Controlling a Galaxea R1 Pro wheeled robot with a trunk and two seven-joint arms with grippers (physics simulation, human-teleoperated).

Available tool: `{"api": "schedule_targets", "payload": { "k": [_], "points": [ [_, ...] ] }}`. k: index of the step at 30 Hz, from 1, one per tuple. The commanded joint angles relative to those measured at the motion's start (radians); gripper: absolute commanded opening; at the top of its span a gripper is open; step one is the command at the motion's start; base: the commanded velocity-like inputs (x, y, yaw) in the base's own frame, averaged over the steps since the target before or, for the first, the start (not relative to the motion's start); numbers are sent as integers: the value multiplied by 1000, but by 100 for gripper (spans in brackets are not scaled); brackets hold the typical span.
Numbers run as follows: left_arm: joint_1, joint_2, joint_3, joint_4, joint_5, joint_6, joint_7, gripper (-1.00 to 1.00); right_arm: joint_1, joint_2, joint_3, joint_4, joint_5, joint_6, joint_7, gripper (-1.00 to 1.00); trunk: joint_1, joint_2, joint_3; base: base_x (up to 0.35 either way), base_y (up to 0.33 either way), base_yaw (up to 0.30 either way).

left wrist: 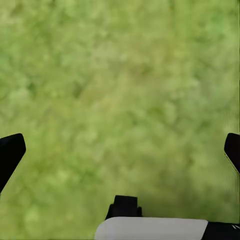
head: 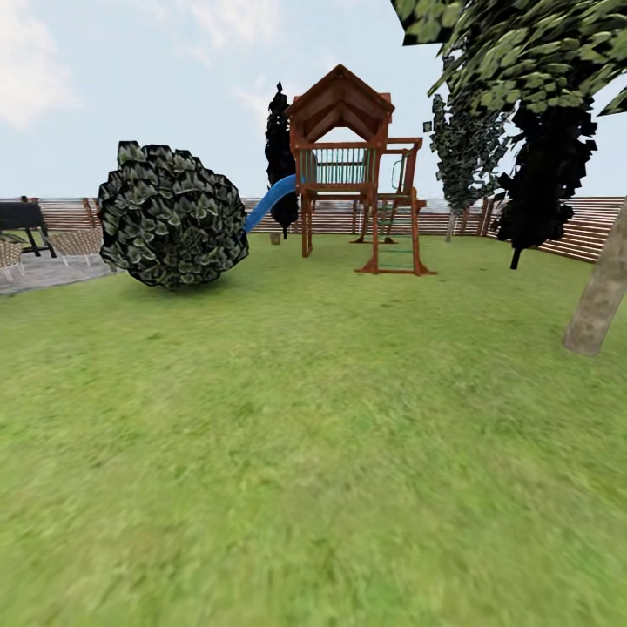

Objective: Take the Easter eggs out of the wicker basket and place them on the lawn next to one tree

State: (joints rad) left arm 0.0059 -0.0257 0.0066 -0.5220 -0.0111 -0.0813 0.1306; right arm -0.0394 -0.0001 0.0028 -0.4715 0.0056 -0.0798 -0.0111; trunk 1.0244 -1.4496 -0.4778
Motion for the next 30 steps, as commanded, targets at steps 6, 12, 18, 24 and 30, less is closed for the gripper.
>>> {"api": "schedule_targets", "payload": {
  "k": [6, 12, 18, 24, 30],
  "points": [
    [0, 0, 0, -1, -1, -2, 3, 100, 0, 0, 0, 2, 1, -3, -1, 100, 1, 0, -1, 335, 0, 0],
    [0, 0, 0, -1, -1, -2, 3, 100, 0, 0, 0, 1, 1, -3, -1, 100, 1, 0, -1, 335, 0, 0],
    [0, 0, 0, -1, -1, -2, 3, 100, 0, 0, 0, 0, 1, -3, -1, 100, 1, 0, -1, 335, 0, 0],
    [0, -2, 0, -1, -1, -2, 3, 100, 0, 0, 0, -1, 1, -3, -1, 100, 1, 0, -1, 335, 0, 0],
    [0, -2, -1, -1, -1, -2, 3, 100, 0, 0, 0, -1, 1, -3, -1, 100, 1, 0, -1, 335, 0, 0]
  ]
}}
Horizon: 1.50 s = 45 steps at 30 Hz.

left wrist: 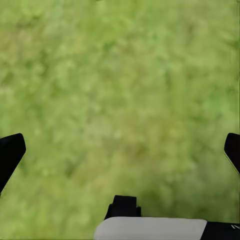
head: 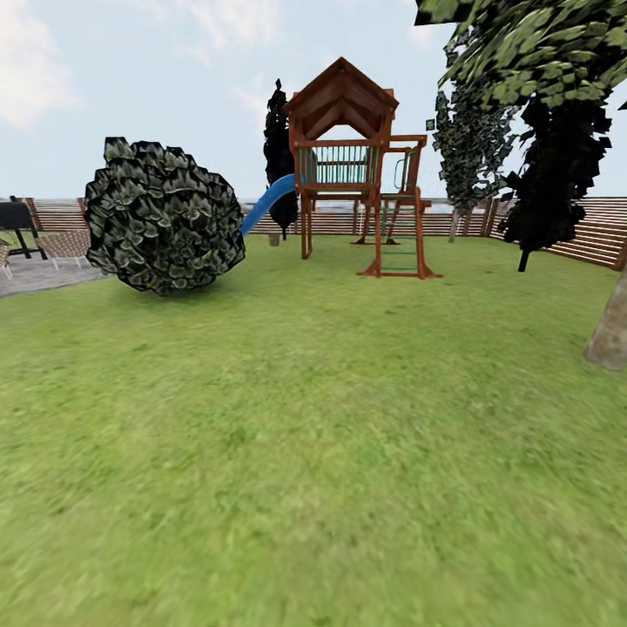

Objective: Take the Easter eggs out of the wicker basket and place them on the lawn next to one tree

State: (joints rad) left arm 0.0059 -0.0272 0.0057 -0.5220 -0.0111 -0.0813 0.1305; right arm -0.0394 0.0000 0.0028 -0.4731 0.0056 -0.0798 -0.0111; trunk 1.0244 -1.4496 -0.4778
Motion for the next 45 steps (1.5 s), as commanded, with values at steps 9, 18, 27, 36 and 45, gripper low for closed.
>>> {"api": "schedule_targets", "payload": {
  "k": [9, 18, 27, 36, 45],
  "points": [
    [1, 0, 0, -1, -1, -2, 2, 100, 0, 0, 0, 1, 1, -3, -1, 100, 1, 0, -1, 335, 0, 0],
    [0, 0, 0, -1, -1, -2, 2, 100, 0, 0, 0, 1, 1, -3, -1, 100, 1, 0, -1, 335, 0, 0],
    [0, 0, 0, -1, -1, -2, 2, 100, 0, 0, 1, 1, 1, -3, -1, 100, 1, 0, -1, 335, 0, 0],
    [1, 0, 0, -1, -1, -2, 1, 100, 0, 1, 2, 5, 1, -3, -1, 100, 1, 0, -1, 335, 0, 0],
    [0, 1, 0, -1, -1, -2, 1, 100, 0, 3, 1, 0, 1, -3, -1, 100, 1, 0, -1, 335, 0, 0]
  ]
}}
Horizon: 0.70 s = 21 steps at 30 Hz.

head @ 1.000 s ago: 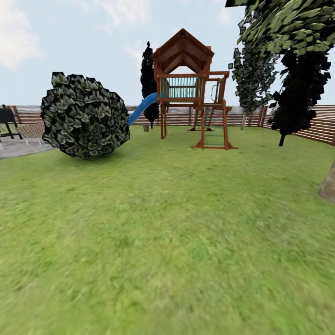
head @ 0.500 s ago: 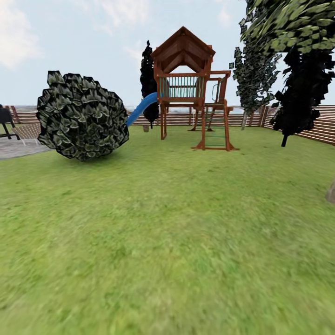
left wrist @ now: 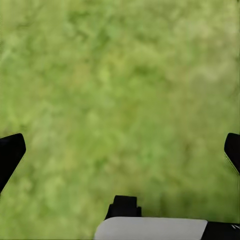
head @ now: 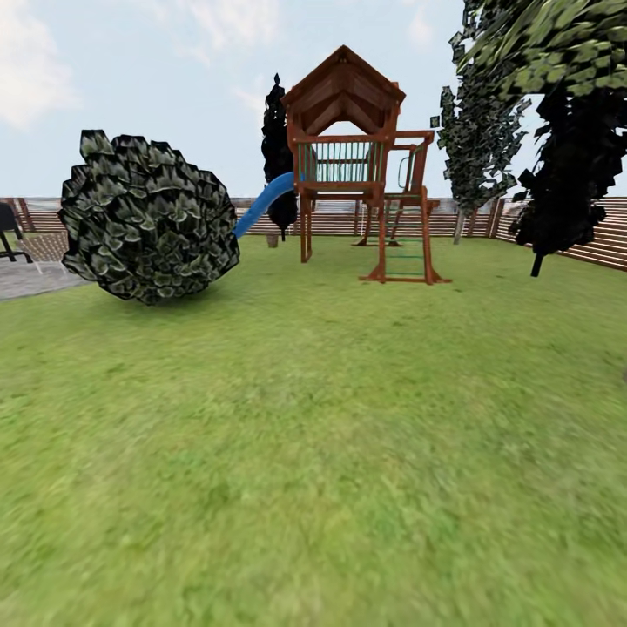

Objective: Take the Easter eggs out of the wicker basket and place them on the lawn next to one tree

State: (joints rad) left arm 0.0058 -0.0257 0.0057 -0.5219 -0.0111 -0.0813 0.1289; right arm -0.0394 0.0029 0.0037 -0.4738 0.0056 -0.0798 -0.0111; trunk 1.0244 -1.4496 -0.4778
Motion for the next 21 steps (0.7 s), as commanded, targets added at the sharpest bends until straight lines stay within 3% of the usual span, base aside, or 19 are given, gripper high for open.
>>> {"api": "schedule_targets", "payload": {
  "k": [1, 9, 21],
  "points": [
    [0, 0, 0, -1, -1, -2, 3, 100, -1, 0, 0, 0, 1, -3, -1, 100, 1, 0, -1, 335, 0, 0],
    [0, 0, 0, -1, -1, -2, 3, 100, -1, 0, -1, 2, 1, -3, -1, 100, 1, 0, -1, 335, 0, 150],
    [0, 1, 0, -1, -1, -2, 4, 100, -1, -1, -4, 5, 1, -3, -3, 100, 1, 0, -1, 335, 0, 12]
  ]
}}
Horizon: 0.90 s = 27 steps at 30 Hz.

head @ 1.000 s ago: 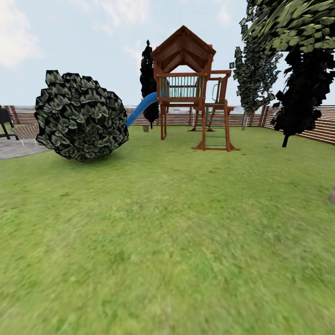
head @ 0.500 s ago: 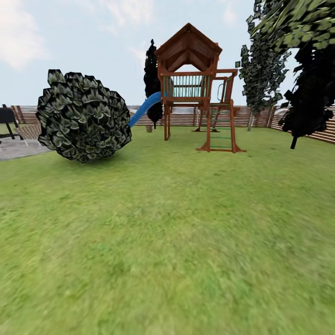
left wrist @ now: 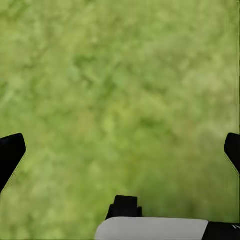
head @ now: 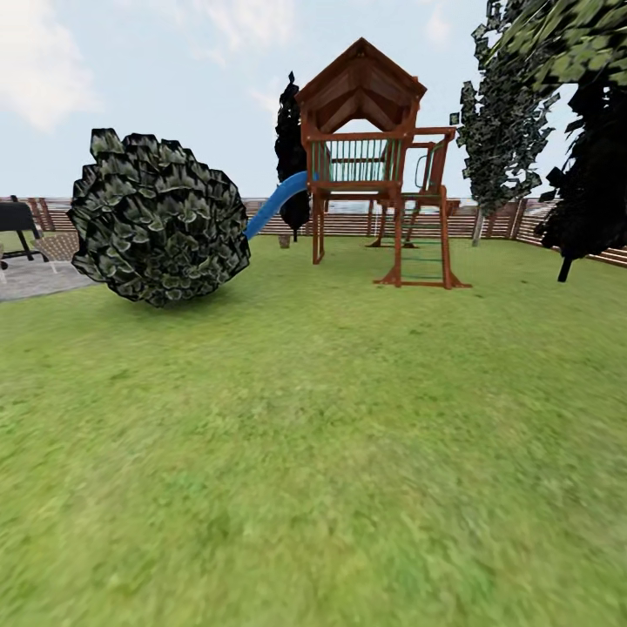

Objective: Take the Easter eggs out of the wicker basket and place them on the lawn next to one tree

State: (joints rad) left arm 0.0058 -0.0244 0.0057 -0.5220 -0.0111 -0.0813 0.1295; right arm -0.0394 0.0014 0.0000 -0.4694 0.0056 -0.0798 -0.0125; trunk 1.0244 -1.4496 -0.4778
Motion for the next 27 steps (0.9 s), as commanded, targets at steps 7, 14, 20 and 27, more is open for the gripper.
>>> {"api": "schedule_targets", "payload": {
  "k": [7, 14, 20, 27],
  "points": [
    [0, -1, 0, -1, -1, -2, 2, 100, 0, 0, 1, 2, 1, -3, -1, 100, 1, 0, -1, 335, 0, 0],
    [0, -2, 0, -1, -1, -2, 2, 100, 0, 0, 3, -1, 1, -3, -1, 100, 1, 0, -1, 335, 0, 0],
    [0, -3, 0, -1, -1, -2, 2, 100, 0, 0, 4, -2, 1, -3, -1, 100, 1, 0, -1, 335, 0, -5],
    [0, -3, 0, -1, -2, -2, 3, 100, 0, 0, 5, -4, 1, -3, 0, 100, 1, 0, -1, 335, 0, -178]
  ]
}}
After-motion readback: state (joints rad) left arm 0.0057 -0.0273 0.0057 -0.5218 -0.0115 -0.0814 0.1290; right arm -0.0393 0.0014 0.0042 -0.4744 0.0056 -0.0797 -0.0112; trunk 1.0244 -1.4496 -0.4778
